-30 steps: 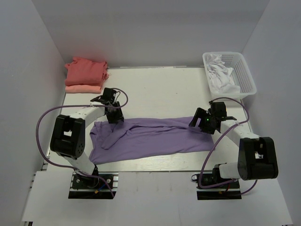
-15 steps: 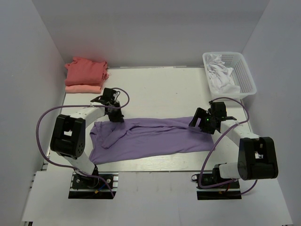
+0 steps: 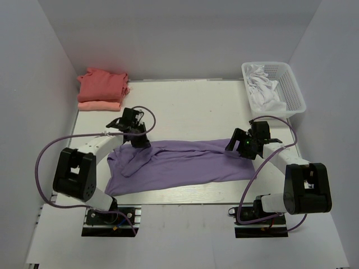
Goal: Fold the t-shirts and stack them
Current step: Fold the other side of the tshirt into a rectangle
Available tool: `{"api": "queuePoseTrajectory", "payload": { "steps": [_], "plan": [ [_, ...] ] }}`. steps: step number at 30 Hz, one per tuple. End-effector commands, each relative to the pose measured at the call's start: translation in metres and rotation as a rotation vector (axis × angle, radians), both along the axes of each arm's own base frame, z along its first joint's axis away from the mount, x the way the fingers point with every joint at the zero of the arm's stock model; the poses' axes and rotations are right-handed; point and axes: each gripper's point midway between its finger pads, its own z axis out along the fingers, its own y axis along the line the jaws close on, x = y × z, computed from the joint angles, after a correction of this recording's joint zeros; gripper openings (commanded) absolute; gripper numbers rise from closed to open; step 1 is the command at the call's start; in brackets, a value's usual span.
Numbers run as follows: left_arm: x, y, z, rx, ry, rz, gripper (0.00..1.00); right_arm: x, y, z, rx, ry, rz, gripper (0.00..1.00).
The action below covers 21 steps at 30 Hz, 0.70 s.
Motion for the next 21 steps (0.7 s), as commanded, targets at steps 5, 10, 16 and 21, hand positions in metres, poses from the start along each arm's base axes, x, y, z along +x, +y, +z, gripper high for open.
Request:
{"api": "queuePoseTrajectory", "payload": {
  "steps": [5, 10, 16, 21],
  "plan": [
    [-0.049, -0.032, -0.007, -0.051, 0.077, -0.047, 0.0, -0.001, 0.004, -0.001, 0.023, -0.011, 0.024, 0.9],
    [-0.064, -0.056, -0.006, -0.088, 0.098, -0.057, 0.0, -0.002, 0.005, -0.004, 0.026, -0.011, 0.042, 0.9],
    [-0.086, -0.084, -0.006, -0.101, 0.129, -0.072, 0.0, -0.006, 0.008, -0.008, 0.041, -0.006, 0.052, 0.9],
    [-0.107, -0.108, 0.005, -0.083, 0.154, -0.129, 0.19, -0.006, 0.009, -0.01, 0.045, -0.005, 0.057, 0.9]
  ]
}}
